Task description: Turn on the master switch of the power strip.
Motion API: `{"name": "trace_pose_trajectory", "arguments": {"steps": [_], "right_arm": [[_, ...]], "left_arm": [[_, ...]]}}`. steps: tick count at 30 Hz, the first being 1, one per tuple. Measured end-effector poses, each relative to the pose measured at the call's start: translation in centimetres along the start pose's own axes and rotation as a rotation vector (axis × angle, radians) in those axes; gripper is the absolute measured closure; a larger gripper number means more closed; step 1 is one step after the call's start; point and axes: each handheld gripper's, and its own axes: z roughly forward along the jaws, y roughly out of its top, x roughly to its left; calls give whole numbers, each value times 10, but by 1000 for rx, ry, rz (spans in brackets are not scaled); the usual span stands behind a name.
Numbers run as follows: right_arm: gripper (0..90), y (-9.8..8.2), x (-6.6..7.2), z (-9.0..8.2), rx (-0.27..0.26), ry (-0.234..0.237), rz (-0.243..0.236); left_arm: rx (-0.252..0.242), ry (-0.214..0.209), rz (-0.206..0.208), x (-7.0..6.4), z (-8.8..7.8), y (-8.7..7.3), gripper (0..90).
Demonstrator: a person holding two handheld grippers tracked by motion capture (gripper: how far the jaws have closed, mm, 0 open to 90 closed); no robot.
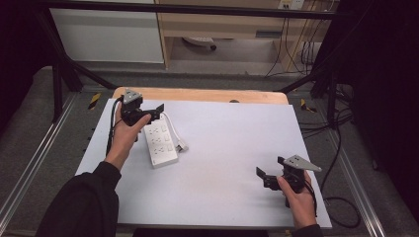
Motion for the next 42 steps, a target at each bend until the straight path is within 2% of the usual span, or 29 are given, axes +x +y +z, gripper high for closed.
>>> {"name": "trace_pose_trajectory", "arguments": {"steps": [21, 42], "right_arm": [[25, 0, -1, 0, -1, 3, 2], [31, 0, -2, 0, -2, 5, 6]], "left_arm": [[21, 19, -22, 8, 14, -8, 64], [84, 34, -33, 13, 23, -17, 72]]}}
